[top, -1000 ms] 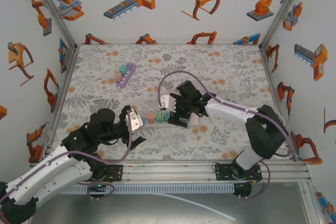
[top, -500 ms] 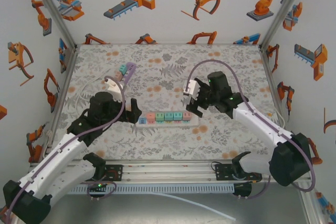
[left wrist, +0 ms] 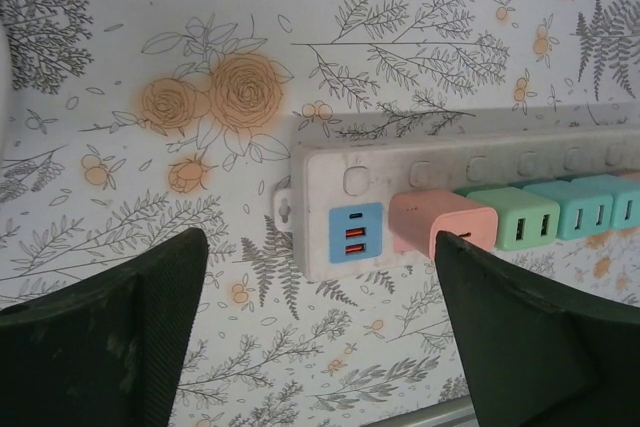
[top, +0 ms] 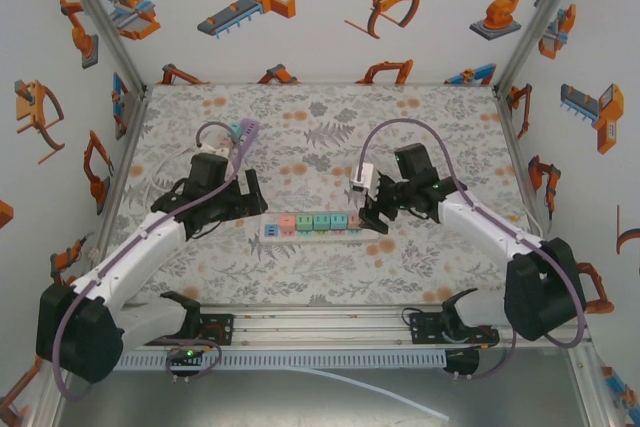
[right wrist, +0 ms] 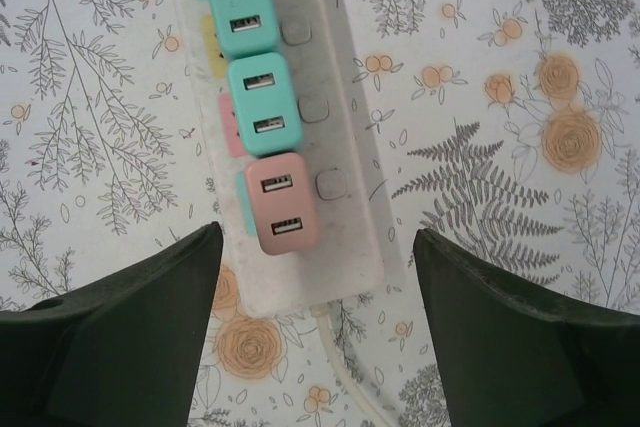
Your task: Pull the plug off the socket
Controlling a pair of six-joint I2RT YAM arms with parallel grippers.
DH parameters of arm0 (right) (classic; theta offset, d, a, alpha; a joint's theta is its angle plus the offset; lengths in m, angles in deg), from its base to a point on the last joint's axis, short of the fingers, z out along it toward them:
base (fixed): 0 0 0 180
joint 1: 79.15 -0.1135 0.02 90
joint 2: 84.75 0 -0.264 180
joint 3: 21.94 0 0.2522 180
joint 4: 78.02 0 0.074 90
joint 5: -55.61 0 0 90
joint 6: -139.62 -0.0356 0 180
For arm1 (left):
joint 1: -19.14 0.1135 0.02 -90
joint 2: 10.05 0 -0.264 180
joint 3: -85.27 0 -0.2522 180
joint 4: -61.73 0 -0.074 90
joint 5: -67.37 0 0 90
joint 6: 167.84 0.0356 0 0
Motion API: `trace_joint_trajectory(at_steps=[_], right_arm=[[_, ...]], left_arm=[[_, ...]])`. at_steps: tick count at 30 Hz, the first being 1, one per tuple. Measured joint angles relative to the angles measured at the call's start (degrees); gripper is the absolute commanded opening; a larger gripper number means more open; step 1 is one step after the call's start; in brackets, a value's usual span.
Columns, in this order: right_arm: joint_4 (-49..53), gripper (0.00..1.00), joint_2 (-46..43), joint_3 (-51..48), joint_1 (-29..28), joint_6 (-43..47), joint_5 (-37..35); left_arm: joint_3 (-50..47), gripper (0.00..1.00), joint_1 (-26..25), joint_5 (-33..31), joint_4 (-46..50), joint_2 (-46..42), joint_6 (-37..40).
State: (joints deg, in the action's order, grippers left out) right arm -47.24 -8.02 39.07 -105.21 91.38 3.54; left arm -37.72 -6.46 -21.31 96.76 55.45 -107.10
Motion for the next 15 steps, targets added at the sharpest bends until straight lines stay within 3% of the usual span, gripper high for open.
trace_joint_trajectory(at_steps=[15], right_arm=[[-3.2,0.37,5.8,-0.2,-2.9,2.8,0.9]], left_arm=[[-1.7,0.68,0.9,5.2,-3.8,8.3,-2.5]])
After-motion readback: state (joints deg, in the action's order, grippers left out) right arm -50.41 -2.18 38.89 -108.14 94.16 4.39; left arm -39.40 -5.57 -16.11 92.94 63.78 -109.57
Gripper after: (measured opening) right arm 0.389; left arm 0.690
